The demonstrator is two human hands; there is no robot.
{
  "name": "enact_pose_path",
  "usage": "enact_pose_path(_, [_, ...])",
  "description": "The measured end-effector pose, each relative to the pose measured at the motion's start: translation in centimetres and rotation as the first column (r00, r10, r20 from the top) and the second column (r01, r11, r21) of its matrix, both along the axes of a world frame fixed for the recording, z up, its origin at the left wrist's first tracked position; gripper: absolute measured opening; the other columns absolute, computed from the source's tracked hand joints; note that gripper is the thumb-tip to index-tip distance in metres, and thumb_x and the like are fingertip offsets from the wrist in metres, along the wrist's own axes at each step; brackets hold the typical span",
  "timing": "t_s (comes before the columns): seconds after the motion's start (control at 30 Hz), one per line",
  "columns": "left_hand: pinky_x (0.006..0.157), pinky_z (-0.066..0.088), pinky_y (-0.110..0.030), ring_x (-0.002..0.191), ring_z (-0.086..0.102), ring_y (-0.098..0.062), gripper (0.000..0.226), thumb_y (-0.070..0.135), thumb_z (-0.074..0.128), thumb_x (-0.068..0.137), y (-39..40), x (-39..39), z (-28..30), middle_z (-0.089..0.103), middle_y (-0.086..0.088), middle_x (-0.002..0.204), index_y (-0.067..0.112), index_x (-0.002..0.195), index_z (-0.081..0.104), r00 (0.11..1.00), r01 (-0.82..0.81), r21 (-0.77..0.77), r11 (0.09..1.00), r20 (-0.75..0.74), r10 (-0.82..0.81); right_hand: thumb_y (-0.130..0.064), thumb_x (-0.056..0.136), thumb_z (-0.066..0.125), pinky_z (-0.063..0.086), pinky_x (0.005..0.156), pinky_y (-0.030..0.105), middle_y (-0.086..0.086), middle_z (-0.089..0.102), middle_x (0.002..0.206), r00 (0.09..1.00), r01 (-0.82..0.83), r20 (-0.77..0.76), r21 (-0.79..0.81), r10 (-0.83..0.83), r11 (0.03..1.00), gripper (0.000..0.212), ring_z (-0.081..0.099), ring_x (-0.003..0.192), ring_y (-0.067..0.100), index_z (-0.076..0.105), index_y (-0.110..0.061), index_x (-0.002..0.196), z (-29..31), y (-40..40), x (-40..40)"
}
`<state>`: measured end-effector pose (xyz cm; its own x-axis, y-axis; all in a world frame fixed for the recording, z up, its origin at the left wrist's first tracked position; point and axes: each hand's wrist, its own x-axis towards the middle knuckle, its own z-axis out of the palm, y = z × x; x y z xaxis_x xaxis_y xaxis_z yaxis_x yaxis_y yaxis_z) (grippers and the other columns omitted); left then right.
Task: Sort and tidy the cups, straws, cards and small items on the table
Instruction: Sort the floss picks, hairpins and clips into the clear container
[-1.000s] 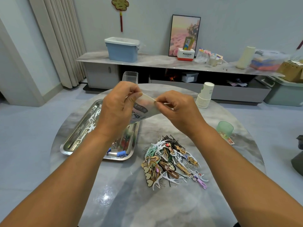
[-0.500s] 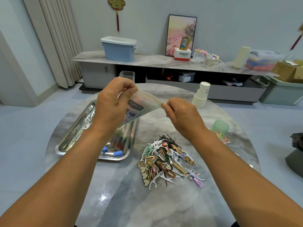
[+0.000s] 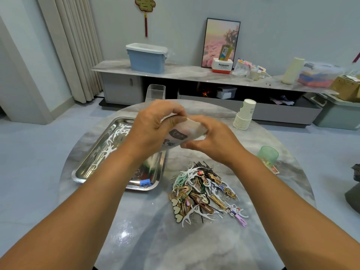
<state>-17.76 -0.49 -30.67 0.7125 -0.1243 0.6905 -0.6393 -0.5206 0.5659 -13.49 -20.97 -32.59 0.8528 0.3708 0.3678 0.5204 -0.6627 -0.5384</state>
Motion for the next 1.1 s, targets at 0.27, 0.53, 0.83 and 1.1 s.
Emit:
enact_pose_path(0.27, [0.101,0.041,-0.023,0.122,0.047,0.013,0.053,0.049,0.054,0.1,1.0,0.8,-2.3,0.052,0.016,0.142,0.038,0.15,0.039,0.968,-0.058,-0.052,0.997,-0.247,0.043,-0.041,0.079,0.083,0.059,0.072,0.038,-0.009,0.076,0.087,0.971,0.216,-0.2,0.515,-0.129,0.83,0.019,0.072,0.083,0.017,0.076,-0.031,0.094,-1.2,-0.8,1.2])
enact_pose_path(0.53, [0.091,0.052,-0.034,0.113,0.059,-0.016,0.079,0.041,0.079,0.084,5.4,2.0,-8.0,0.051,0.001,0.147,0.027,0.152,0.039,0.632,-0.077,0.34,0.937,-0.71,0.31,-0.024,0.098,0.067,0.064,0.062,0.035,0.015,0.067,0.1,0.683,0.724,-0.727,0.658,-0.079,0.204,0.025,0.072,0.072,0.025,0.059,-0.009,0.116,-4.0,-3.4,3.0])
enact_pose_path(0.83, [0.089,0.052,-0.035,0.101,0.063,-0.022,0.069,0.043,0.088,0.072,3.0,1.5,-11.2,0.067,0.004,0.122,0.027,0.132,0.06,0.632,0.139,0.604,0.785,-0.664,0.399,-0.021,0.103,0.058,0.063,0.072,0.036,0.02,0.058,0.114,0.473,0.878,-0.845,0.475,0.248,-0.058,0.041,0.064,0.102,0.033,0.048,-0.007,0.14,-7.6,-4.9,5.4])
enact_pose_path(1.1, [0.104,0.043,-0.031,0.129,0.055,-0.021,0.071,0.032,0.076,0.088,1.0,1.1,-12.4,0.057,0.0,0.145,0.027,0.151,0.042,0.621,0.144,0.424,0.894,-0.742,0.252,-0.01,0.1,0.057,0.063,0.062,0.049,0.015,0.042,0.133,0.343,0.902,-0.939,0.332,0.01,0.275,0.035,0.055,0.094,0.041,0.048,-0.016,0.133,-7.6,-4.0,4.6])
